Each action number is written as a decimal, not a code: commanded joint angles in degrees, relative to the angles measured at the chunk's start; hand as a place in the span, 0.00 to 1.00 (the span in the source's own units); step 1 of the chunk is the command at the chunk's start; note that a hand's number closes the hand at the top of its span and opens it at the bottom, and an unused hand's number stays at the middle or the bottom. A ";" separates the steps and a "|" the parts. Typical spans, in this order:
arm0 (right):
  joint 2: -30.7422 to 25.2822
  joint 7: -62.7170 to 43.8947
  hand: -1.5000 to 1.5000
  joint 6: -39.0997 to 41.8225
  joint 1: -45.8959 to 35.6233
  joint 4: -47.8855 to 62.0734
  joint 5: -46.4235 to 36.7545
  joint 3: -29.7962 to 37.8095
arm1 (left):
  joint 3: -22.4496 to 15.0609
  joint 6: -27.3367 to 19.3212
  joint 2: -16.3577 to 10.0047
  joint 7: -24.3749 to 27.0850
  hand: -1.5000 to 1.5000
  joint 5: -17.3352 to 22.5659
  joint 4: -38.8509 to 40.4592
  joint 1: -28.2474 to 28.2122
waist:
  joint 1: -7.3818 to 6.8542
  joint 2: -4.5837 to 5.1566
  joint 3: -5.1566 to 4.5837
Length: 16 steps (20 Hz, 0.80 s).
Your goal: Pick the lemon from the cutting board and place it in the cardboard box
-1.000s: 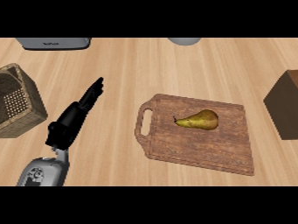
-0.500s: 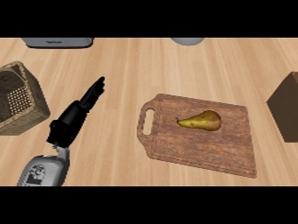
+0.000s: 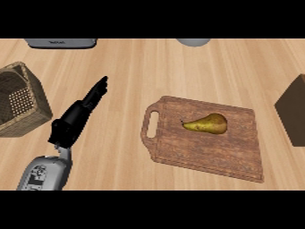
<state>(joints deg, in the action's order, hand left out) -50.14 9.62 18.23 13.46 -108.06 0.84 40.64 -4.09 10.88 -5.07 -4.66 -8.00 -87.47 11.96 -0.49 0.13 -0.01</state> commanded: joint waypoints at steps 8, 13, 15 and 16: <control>0.99 3.12 1.00 -8.68 -15.43 15.46 -20.56 -17.38 | 0.41 0.31 0.04 1.90 0.50 -0.52 0.17 -1.03 | -0.37 0.06 0.03; 3.90 3.42 1.00 -12.98 -24.93 26.50 -27.59 -24.73 | 0.01 2.23 -0.33 -0.49 0.50 0.81 -3.26 -2.57 | -0.85 0.08 0.03; 3.84 7.49 1.00 -11.90 -25.82 33.37 -28.25 -24.97 | -0.80 -0.93 1.97 -1.78 0.50 -1.71 -0.88 1.21 | -0.41 0.12 0.04; 5.74 7.58 1.00 -11.72 -25.07 35.82 -26.68 -24.61 | 0.37 1.17 -0.03 1.31 0.50 0.03 -1.53 -2.78 | -0.76 0.16 0.05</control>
<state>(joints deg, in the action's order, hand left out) -46.67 14.88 7.18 -8.84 -81.20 -24.06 18.51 -4.70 11.00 -3.94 -4.96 -8.78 -88.87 11.01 -1.02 0.21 0.01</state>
